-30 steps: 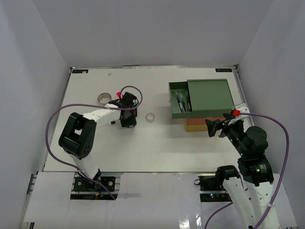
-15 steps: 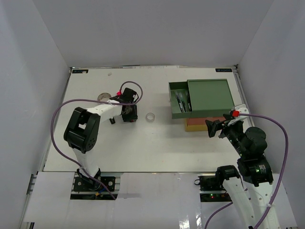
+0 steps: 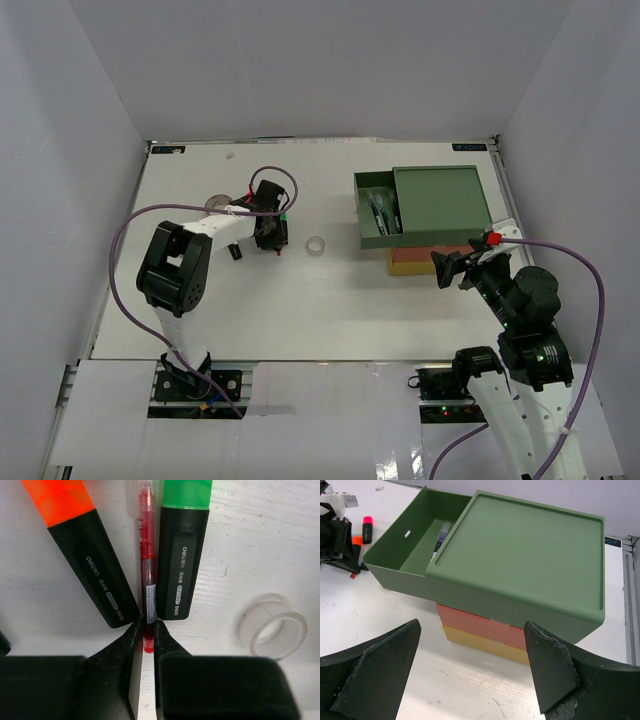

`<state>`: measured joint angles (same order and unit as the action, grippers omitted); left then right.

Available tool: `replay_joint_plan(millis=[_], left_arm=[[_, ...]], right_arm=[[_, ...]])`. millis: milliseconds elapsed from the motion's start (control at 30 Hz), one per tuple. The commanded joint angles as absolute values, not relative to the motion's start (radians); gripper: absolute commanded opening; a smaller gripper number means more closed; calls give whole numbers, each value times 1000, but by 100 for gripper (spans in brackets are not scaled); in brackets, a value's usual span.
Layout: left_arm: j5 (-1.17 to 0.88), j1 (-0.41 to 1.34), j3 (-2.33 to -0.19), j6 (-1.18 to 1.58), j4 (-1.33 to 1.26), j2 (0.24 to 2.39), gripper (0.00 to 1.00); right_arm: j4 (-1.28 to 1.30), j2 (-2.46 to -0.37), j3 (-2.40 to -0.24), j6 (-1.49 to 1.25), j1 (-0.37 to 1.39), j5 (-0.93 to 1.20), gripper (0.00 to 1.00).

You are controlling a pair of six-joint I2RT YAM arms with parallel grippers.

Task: Sort the stationery into containers
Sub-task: Pick up the pen from the center of the board, then place the pen in the drawer.

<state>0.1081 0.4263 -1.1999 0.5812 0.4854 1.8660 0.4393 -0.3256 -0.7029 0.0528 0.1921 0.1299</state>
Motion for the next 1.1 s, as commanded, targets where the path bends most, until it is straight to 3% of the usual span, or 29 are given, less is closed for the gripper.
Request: replay_joint_plan(millis=[0,233,600,1067], left_arm=[[115,420,-1160,580,522,1888,18],[83,420,-1124,580,557,1740,8],[-106,508,-1308,712,528,1434,8],[-163,787,-1630,824,442,1636,15]], right_arm=[[391,-310,-698,60,201,127,90],[391,-308,-701,58,201,133,90],[393,-311,-712,60,204,137,90],[402,-301,-718,60,202,124,90]])
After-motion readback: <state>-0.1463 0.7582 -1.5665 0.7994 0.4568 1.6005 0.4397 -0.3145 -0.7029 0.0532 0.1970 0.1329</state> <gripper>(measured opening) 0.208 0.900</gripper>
